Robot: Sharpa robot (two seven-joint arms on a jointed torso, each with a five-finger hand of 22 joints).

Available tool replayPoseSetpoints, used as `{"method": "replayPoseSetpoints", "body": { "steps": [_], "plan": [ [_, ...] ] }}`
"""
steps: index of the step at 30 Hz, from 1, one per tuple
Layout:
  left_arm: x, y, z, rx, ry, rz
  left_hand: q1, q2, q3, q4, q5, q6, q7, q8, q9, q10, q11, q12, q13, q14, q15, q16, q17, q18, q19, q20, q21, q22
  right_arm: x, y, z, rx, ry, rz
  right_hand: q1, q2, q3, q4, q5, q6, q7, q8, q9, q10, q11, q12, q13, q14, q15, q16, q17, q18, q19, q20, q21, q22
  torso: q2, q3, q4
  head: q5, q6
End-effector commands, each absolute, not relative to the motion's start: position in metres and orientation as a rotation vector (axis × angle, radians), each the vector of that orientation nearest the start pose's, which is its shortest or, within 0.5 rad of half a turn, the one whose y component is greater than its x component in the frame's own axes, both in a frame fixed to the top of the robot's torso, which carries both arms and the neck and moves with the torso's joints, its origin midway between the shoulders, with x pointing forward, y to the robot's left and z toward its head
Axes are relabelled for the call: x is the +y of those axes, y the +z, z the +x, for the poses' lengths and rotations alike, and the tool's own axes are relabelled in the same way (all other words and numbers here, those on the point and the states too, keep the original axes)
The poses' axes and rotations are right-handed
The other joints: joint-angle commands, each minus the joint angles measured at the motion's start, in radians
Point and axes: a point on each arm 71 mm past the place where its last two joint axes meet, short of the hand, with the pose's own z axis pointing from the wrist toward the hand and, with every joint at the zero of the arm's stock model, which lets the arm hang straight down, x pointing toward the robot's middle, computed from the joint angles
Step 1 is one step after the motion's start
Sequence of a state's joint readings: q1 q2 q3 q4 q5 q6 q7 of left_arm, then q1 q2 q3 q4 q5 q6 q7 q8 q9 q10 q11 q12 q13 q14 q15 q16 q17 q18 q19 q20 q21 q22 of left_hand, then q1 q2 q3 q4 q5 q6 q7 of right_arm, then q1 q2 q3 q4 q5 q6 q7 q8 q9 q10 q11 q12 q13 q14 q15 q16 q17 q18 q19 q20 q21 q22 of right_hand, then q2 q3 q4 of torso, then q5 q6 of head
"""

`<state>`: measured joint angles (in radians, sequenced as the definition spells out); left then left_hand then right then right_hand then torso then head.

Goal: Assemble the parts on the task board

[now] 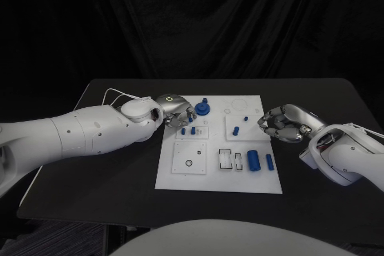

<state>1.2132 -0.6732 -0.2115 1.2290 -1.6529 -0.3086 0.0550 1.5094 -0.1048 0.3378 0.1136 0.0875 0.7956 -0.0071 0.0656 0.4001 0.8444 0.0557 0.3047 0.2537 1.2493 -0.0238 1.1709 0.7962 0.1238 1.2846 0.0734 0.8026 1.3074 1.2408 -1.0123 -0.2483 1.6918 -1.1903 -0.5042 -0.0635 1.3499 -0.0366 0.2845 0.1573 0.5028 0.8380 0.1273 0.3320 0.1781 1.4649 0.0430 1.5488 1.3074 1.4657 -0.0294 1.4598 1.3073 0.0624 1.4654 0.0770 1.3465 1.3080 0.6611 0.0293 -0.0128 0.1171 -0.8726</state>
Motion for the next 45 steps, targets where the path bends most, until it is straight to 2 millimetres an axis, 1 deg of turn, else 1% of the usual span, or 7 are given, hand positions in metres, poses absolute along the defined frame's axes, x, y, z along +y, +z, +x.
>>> {"method": "replayPoseSetpoints", "body": {
  "steps": [1, 16, 26, 31, 37, 39, 45],
  "plan": [
    [0.196, -0.246, 0.51, 1.633, -0.5, 0.472, -0.003, -0.016, -0.011, 0.002, -0.007, -0.014, -0.009, -0.002, -0.006, -0.003, -0.004, 0.005, 0.006, -0.015, -0.001, -0.013, -0.016, 0.013, -0.006, 0.002, -0.005, 0.073, -0.243, -0.22, 0.429, 1.742, 0.721, 0.119, -0.002, 0.003, 0.004, 0.0, 0.006, 0.004, -0.003, 0.003, 0.002, 0.039, -0.002, -0.006, 0.186, 0.078, -0.004, -0.003, 0.148, -0.002, 0.015, -0.005, -0.004, 0.148, 0.0, -0.0001, -0.0001, -0.002, 0.0],
    [0.244, -0.215, 0.492, 1.294, -0.547, 0.26, -0.002, -0.035, -0.037, 0.01, -0.012, -0.014, -0.002, 0.009, -0.02, -0.024, 0.002, 0.035, 0.018, -0.085, 0.003, -0.101, -0.142, 0.02, -0.042, 0.01, -0.085, 0.061, -0.248, -0.214, 0.428, 1.745, 0.7, 0.121, 0.0, -0.01, 0.008, -0.009, -0.004, 0.009, -0.003, 0.008, 0.005, -0.015, -0.002, -0.033, 0.125, 0.062, -0.003, -0.05, 0.103, 0.011, -0.008, -0.004, -0.058, 0.122, 0.0, -0.0007, 0.0, -0.019, 0.0],
    [0.269, -0.185, 0.448, 1.129, -0.798, 0.108, 0.056, -0.04, -0.03, 0.047, 0.068, 0.027, 0.065, 0.004, -0.055, -0.198, -0.013, 0.134, 0.043, -0.556, 0.101, -0.517, -0.4, 0.009, -0.534, 0.063, -0.562, -0.013, -0.241, -0.186, 0.449, 1.746, 0.65, 0.021, 0.045, -0.064, 0.069, -0.053, 0.006, -0.007, 0.008, 0.02, 0.019, -0.648, 0.009, -0.507, -0.539, -0.009, 0.004, -0.243, -0.083, 0.05, -0.09, 0.001, -0.266, 0.021, 0.001, -0.0042, 0.0004, -0.027, 0.0],
    [0.271, -0.179, 0.44, 1.127, -1.033, -0.02, 0.07, -0.023, -0.012, 0.078, 0.149, 0.072, 0.059, 0.012, -0.063, -0.237, -0.04, 0.189, 0.032, -0.66, 0.073, -0.62, -0.485, 0.008, -0.691, 0.034, -0.689, -0.078, -0.228, -0.176, 0.458, 1.741, 0.635, -0.073, 0.062, -0.089, 0.106, -0.084, 0.013, -0.028, 0.024, 0.021, 0.023, -0.717, 0.027, -0.605, -0.607, -0.033, 0.019, -0.276, -0.119, 0.058, -0.113, 0.011, -0.322, -0.005, 0.0, -0.0092, 0.0041, -0.032, 0.0],
    [0.266, -0.181, 0.442, 1.176, -1.421, -0.341, 0.05, 0.028, -0.07, 0.154, 0.286, 0.011, 0.096, 0.001, -0.105, -0.382, 0.032, 0.164, -0.052, -0.846, 0.106, -0.778, -0.608, -0.015, -0.944, 0.04, -0.74, -0.306, -0.203, -0.175, 0.47, 1.731, 0.613, -0.217, 0.061, -0.103, 0.117, -0.109, -0.028, -0.08, 0.035, 0.01, 0.023, -0.795, 0.04, -0.696, -0.678, -0.064, 0.033, -0.309, -0.158, 0.067, -0.139, 0.022, -0.376, -0.026, 0.0, -0.0135, 0.0125, -0.039, 0.0],
    [0.264, -0.181, 0.442, 1.17, -1.531, -0.439, 0.045, 0.049, -0.103, 0.16, 0.3, -0.054, 0.113, 0.006, -0.136, -0.471, 0.051, 0.138, -0.089, -1.014, 0.143, -0.907, -0.686, -0.041, -1.166, 0.06, -0.763, -0.691, -0.198, -0.177, 0.471, 1.731, 0.598, -0.262, 0.057, -0.108, 0.115, -0.114, -0.051, -0.123, 0.04, -0.006, 0.017, -0.851, 0.053, -0.727, -0.696, -0.09, 0.042, -0.341, -0.192, 0.073, -0.161, 0.029, -0.415, -0.042, 0.001, -0.0202, 0.022, -0.048, 0.0],
    [0.257, -0.178, 0.434, 1.146, -1.72, -0.587, 0.014, 0.105, -0.21, 0.162, 0.322, -0.206, 0.071, -0.008, -0.222, -0.655, -0.018, 0.028, -0.179, -1.16, 0.156, -1.043, -0.765, -0.007, -1.232, 0.108, -0.773, -0.929, -0.19, -0.18, 0.468, 1.728, 0.57, -0.344, 0.056, -0.111, 0.058, -0.126, -0.175, -0.195, 0.029, -0.011, 0.013, -1.029, 0.092, -0.809, -0.768, -0.147, 0.077, -0.361, -0.246, 0.082, -0.204, 0.066, -0.474, -0.058, 0.015, -0.04, 0.0296, -0.058, 0.0]
  ]
}}
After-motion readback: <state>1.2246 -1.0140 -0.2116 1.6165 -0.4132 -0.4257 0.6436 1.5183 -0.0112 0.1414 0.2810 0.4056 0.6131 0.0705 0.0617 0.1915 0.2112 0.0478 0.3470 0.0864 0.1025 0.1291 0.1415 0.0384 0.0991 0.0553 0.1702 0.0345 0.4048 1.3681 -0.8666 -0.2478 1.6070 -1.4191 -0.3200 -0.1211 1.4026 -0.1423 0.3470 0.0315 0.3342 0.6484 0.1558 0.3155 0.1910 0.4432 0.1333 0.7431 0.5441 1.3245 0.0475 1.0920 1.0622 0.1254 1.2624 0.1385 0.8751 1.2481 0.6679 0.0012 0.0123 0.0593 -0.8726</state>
